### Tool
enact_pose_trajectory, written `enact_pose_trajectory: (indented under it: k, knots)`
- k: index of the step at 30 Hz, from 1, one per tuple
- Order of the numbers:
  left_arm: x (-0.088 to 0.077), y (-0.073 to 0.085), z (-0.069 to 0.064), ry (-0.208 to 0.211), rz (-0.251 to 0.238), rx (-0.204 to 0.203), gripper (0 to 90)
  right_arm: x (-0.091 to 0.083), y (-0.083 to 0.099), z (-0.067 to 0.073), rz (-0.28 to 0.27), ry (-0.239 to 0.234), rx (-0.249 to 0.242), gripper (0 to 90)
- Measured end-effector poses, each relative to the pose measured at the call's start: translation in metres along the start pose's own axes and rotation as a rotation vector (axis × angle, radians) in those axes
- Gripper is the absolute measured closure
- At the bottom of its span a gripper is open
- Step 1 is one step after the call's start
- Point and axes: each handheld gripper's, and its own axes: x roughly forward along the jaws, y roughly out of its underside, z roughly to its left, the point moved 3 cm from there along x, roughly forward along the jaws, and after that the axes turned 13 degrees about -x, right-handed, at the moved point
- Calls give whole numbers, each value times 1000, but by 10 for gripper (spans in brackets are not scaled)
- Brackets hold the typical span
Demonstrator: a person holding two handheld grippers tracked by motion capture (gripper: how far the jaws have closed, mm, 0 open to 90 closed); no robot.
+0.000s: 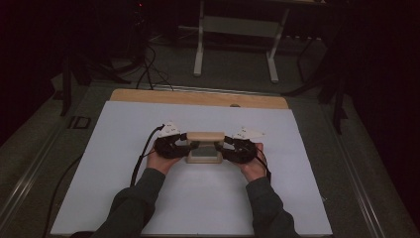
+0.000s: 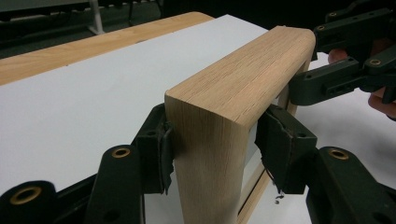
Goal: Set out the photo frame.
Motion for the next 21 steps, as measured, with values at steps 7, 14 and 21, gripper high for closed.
enact_pose_trajectory:
  k: [7,14,21]
  knots:
    - [1,0,0,-6,-1,-6,478,0,0,-1,1,3,3,527]
    - [2,-1,1,-13,-2,-26,470,2,0,-2,0,3,9,526]
    - [5,-2,4,-10,-12,-47,466,5,-1,-3,10,12,22,523]
